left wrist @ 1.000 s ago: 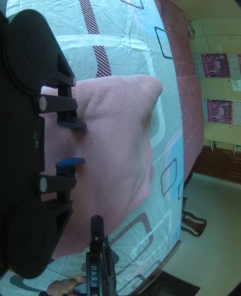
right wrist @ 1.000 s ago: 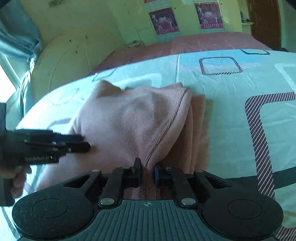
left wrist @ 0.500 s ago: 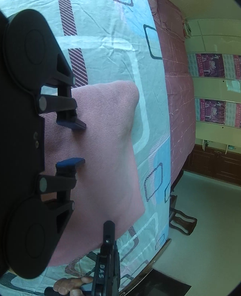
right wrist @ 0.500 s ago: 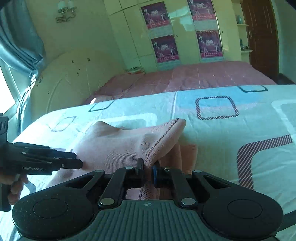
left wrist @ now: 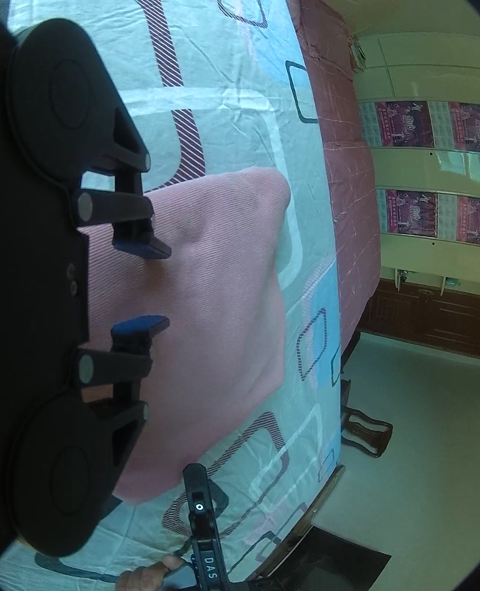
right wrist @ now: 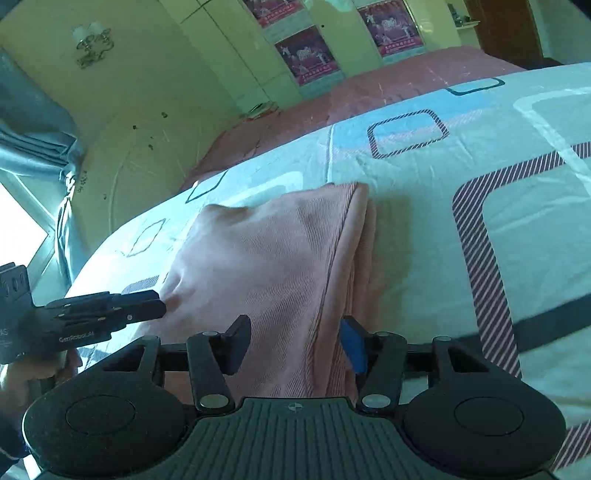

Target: Fold small clothes

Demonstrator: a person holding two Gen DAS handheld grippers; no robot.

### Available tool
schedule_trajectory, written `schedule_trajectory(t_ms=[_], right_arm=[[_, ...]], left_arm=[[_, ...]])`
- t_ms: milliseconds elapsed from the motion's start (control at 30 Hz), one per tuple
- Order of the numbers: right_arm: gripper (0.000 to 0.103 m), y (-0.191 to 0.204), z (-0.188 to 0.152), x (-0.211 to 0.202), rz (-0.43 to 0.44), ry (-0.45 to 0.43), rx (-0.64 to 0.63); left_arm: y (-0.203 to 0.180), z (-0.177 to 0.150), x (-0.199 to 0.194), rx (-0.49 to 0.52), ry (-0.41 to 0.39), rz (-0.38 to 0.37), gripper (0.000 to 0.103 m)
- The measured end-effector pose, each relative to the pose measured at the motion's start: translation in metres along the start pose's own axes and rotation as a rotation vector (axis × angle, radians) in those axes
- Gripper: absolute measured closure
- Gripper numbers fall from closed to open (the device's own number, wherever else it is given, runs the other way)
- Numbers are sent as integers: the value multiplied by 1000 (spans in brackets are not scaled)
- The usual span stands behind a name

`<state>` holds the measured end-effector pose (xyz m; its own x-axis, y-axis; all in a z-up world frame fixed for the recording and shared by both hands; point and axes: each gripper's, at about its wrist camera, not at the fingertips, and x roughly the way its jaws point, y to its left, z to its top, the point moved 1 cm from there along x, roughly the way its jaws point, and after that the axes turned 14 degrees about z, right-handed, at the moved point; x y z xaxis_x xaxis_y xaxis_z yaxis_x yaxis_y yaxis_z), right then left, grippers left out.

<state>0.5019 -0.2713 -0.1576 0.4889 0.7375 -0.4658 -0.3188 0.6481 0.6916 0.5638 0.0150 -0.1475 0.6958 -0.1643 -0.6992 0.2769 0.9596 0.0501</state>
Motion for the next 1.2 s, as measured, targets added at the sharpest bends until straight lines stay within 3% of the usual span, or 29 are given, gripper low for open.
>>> schedule_trajectory(t_ms=[100,233,300,433,533,633,667,733,800,900,967,1000,1067,1133,1200], right_arm=[[55,2,-17,-6,-28,10,37],[56,0,-35,2,2,54,77],[95,1,-37,11,-14,72,34],[96,9,-27,-4,-19,41,-39],[97,17,-23,-25,-31,8,-69],[97,3,-32,-6,-83,97,-58],[97,-2,-38,5,-104,138,-62],[96,0,-36,7,-110,143,-69],[96,10,-27,-7,-115,88,-80],[95,32,-14,-23,-146,-8,-207],[95,40,-8,-11,-151,-14,-262],[95,38,-8,1,-151,27,-274],[96,26,-16,34,-248,190,-310],[93,26,-10,33,-241,175,-324],[93,34,4,22,-221,73,-333]], left_arm=[[-2,-17,-19,-22,-7,2,72],[-5,-35,-19,-17,30,44,72],[-5,-36,-15,-28,24,44,71],[-1,-27,-24,-106,10,-13,72],[-12,-29,-30,-71,25,-31,72],[-24,-47,-11,-52,102,-19,72],[-26,-50,-10,-68,94,-17,72],[-28,-45,-18,-55,110,-32,72],[-21,-40,-36,-65,44,-30,75],[-9,-35,-43,-67,1,41,76],[-5,-36,-22,-84,75,35,71],[-6,-39,-10,-74,129,26,67],[-7,-32,-8,-28,126,23,67],[-1,-19,-20,-42,66,18,67],[6,-2,-22,-39,-7,36,66]])
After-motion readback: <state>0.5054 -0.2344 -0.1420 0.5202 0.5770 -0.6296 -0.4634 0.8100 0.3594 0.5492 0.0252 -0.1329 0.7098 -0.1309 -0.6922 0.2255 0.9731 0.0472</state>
